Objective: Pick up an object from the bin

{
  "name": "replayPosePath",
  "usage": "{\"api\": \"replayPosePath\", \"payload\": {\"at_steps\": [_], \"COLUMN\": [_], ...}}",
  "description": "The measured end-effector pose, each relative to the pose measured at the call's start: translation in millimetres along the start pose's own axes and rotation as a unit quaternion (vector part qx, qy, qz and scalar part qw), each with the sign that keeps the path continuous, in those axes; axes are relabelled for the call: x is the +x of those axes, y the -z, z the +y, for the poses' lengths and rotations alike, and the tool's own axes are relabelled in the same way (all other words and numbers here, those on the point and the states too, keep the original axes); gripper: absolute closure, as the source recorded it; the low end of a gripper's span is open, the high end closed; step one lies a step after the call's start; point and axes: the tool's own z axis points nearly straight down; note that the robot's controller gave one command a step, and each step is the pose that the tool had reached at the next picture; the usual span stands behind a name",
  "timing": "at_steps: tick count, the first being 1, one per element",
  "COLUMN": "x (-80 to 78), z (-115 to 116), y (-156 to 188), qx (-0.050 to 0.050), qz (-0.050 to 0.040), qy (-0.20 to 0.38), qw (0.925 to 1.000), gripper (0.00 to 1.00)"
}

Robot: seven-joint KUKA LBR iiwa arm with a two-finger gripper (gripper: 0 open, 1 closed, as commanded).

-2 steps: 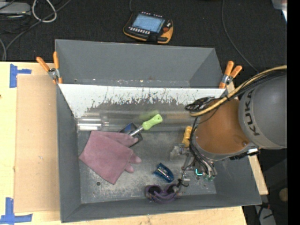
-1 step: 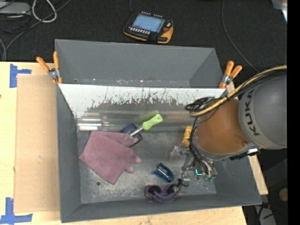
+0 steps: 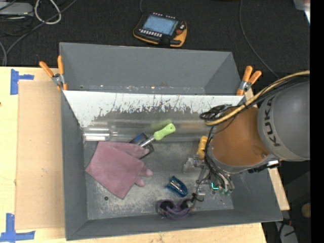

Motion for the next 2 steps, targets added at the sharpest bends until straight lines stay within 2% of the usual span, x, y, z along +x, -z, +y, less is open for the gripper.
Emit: {"api": "replayPosePath", "payload": {"at_steps": [2], "x": [0.0], "z": [0.0], "y": [0.0], "qx": [0.0], "qz": [0.0], "qy": [-0.001], "qw": [1.0], "gripper": [0.0]}}
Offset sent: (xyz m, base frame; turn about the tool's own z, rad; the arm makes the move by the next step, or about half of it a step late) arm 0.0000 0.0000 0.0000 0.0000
